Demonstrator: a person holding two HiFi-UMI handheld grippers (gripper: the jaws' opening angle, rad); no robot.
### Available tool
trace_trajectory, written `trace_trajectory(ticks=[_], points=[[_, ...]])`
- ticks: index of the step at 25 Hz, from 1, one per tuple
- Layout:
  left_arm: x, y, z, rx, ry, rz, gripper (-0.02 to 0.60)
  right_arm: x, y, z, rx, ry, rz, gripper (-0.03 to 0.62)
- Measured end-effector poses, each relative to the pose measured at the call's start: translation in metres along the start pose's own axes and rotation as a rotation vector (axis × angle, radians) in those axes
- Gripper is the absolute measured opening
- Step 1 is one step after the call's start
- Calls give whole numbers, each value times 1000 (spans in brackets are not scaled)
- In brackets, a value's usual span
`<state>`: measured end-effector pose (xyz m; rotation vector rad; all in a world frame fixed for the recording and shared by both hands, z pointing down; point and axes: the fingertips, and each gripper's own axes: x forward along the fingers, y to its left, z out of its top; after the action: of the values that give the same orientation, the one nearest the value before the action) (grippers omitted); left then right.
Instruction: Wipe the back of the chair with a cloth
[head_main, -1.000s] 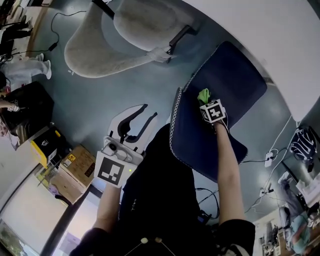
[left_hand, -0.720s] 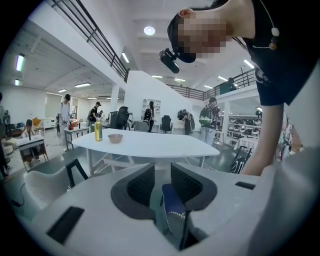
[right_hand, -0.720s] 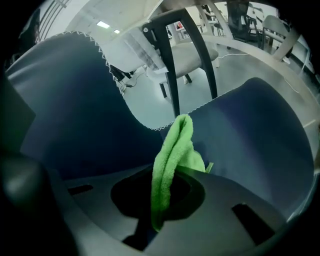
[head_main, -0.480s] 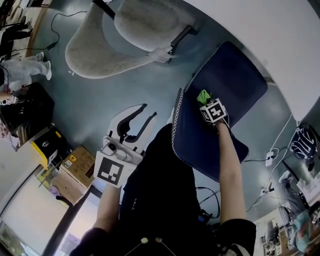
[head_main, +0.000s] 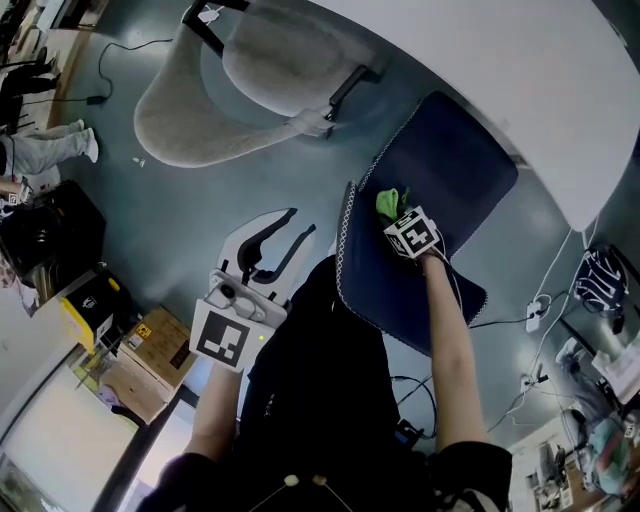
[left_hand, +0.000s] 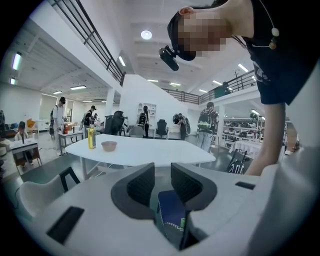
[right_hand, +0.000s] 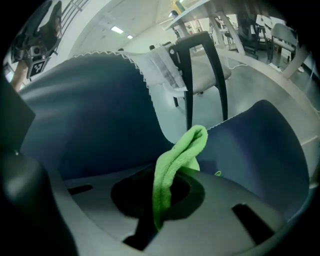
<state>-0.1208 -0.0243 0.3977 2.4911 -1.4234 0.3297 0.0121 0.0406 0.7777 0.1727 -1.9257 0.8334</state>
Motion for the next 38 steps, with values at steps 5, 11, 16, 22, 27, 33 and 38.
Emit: trace_trajectory(ticks=[5,11,16,22,27,33,38], points=[[3,-2,15,5,-26,-7,103,-19,18,9,-12,-40,1,18],[1,-6,34,17,-50,-15,103,-54,53,25,-38,-118,8,18],[0,-10,51,20,-83,-20,103,-80,80,32,-63,-157,19,18],[0,-13,65,26,-102,-27,103,-108,116,42,-123,-197,35,18],[0,-15,74,33,-122,-24,103,-136,154,51,-181,-245,97,18],[-2,-15,70,23,-114,-13,103,-167,194,61,-249,-309,173,18],[-3,-16,64,20,-104,-7,103,-189,234,68,-315,-344,341,18]])
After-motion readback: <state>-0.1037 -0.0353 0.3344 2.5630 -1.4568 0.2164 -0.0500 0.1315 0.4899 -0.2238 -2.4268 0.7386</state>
